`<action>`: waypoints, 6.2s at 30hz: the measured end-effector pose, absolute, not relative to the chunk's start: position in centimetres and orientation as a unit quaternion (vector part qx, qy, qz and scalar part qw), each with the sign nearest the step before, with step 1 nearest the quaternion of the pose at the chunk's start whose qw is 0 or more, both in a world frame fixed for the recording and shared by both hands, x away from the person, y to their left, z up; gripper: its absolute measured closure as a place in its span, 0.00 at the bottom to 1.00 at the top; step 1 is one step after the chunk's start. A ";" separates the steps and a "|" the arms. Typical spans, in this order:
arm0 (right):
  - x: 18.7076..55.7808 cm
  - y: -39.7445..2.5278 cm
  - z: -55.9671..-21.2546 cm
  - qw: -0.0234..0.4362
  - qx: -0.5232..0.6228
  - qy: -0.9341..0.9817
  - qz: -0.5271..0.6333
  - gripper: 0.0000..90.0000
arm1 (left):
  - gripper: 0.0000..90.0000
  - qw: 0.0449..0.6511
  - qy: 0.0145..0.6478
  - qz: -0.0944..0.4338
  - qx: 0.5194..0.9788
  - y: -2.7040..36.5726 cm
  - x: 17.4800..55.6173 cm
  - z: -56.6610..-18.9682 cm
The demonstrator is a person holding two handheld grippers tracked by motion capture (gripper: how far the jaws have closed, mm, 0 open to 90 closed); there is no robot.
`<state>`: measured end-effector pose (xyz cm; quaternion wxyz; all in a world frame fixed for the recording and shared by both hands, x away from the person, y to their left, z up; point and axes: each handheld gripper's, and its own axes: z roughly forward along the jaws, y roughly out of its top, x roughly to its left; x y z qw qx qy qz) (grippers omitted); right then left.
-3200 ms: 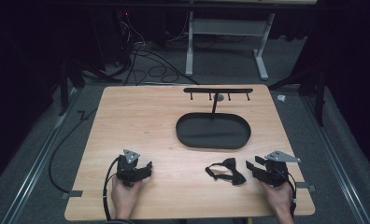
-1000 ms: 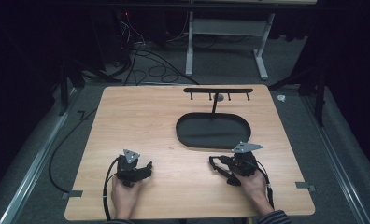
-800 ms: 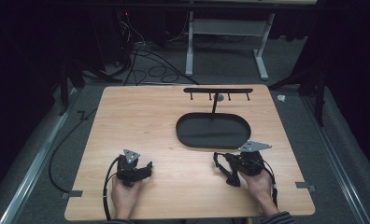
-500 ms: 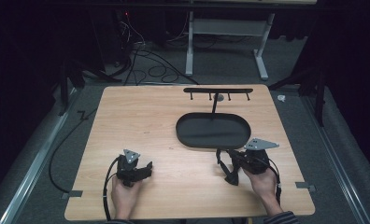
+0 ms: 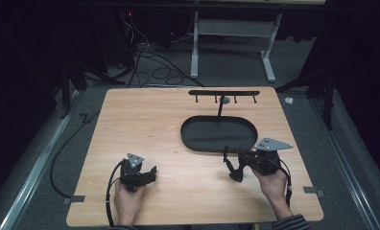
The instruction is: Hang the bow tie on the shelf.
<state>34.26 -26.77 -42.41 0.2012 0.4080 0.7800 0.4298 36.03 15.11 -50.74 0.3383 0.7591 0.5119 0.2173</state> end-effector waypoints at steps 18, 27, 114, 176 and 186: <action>35.1 -27.6 -40.6 0.216 0.413 0.765 0.444 1.00 | 0.25 0.338 0.511 0.218 0.760 15.1 36.0 -50.7; 36.0 -27.8 -39.9 0.216 0.416 0.761 0.449 1.00 | 0.25 0.338 0.511 0.218 0.760 15.1 36.0 -50.7; 44.9 -27.9 -34.3 0.262 0.471 0.712 0.450 1.00 | 0.25 0.339 0.511 0.217 0.759 15.1 36.0 -50.8; 42.7 -31.1 -36.0 0.208 0.500 0.708 0.453 0.65 | 0.25 0.338 0.510 0.217 0.760 15.1 36.0 -50.8; 41.7 -32.0 -36.6 0.206 0.504 0.703 0.458 0.61 | 0.25 0.338 0.510 0.217 0.760 15.1 36.0 -50.8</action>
